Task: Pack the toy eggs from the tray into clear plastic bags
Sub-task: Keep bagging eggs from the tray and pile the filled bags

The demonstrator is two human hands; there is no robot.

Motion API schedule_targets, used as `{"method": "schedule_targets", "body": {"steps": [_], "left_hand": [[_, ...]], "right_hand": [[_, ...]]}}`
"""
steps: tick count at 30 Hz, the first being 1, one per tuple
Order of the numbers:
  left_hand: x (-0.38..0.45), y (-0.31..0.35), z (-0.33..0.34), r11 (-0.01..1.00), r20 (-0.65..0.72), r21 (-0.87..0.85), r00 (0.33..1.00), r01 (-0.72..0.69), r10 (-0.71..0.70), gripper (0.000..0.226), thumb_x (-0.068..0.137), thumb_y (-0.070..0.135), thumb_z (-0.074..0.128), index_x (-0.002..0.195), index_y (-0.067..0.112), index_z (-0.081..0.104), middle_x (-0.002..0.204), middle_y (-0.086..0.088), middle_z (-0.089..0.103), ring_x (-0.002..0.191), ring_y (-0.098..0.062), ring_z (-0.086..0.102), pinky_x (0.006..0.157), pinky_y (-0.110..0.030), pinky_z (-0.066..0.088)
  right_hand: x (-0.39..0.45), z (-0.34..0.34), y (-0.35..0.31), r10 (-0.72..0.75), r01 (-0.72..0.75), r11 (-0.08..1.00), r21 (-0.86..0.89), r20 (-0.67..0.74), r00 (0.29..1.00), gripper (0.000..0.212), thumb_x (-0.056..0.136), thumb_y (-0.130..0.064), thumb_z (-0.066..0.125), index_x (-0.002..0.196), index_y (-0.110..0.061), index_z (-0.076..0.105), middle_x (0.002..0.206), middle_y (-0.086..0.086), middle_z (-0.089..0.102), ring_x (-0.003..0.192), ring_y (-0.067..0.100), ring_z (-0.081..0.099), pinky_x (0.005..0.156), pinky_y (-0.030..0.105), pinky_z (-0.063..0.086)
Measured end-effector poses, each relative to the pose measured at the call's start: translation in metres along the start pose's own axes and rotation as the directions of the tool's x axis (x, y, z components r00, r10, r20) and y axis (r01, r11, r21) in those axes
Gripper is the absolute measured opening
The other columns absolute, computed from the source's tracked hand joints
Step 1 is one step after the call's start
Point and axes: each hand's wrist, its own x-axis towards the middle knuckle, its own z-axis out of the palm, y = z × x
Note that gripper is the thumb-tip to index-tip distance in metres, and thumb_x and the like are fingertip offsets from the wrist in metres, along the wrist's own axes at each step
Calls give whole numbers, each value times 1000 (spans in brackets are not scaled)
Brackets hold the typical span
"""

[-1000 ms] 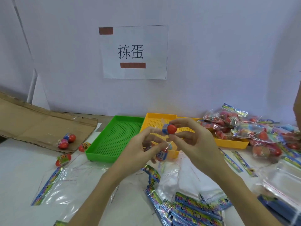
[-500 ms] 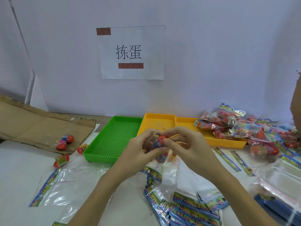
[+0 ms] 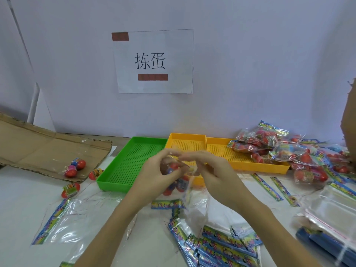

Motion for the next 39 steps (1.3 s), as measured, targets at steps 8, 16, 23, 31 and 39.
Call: {"method": "schedule_targets", "body": {"steps": [8, 16, 23, 31, 39], "left_hand": [[5, 4, -23, 907, -168, -360, 941, 219, -293, 51, 69, 30, 90, 115, 17, 72, 102, -9, 81, 97, -28, 79, 81, -42, 66], [3, 6, -15, 917, -142, -357, 960, 176, -240, 52, 74, 28, 88, 121, 17, 68, 105, -7, 81, 98, -27, 79, 76, -29, 64], [2, 6, -13, 937, -115, -287, 964, 199, -240, 48, 77, 29, 87, 120, 19, 68, 104, -4, 82, 100, -22, 78, 80, -35, 66], [2, 8, -11, 950, -86, -257, 975, 177, -205, 48, 76, 27, 86, 119, 16, 68, 103, -3, 82, 96, -21, 79, 77, -29, 65], [0, 11, -8, 967, -53, -209, 986, 147, -161, 38, 86, 18, 82, 121, 14, 66, 104, 0, 82, 94, -18, 79, 73, -24, 63]], "right_hand": [[12, 15, 44, 114, -80, 916, -393, 64, 991, 33, 109, -19, 50, 138, -25, 64, 133, -4, 66, 125, 15, 56, 103, 25, 42], [18, 27, 47, 122, -92, 902, -421, 45, 991, 19, 104, -26, 59, 115, -25, 75, 106, -4, 65, 103, 19, 57, 94, 39, 46], [17, 25, 46, 176, -142, 897, -419, 44, 983, 27, 103, -28, 62, 120, -13, 75, 121, 1, 52, 101, 15, 54, 89, 22, 40], [17, 22, 42, 175, -123, 895, -430, 84, 981, 16, 106, -27, 57, 114, -14, 63, 113, 0, 65, 110, 20, 53, 87, 27, 42], [14, 8, 20, 15, -62, 988, -138, -322, 947, 24, 98, -42, 60, 108, -21, 66, 105, -3, 64, 82, 9, 65, 70, 22, 54]]}}
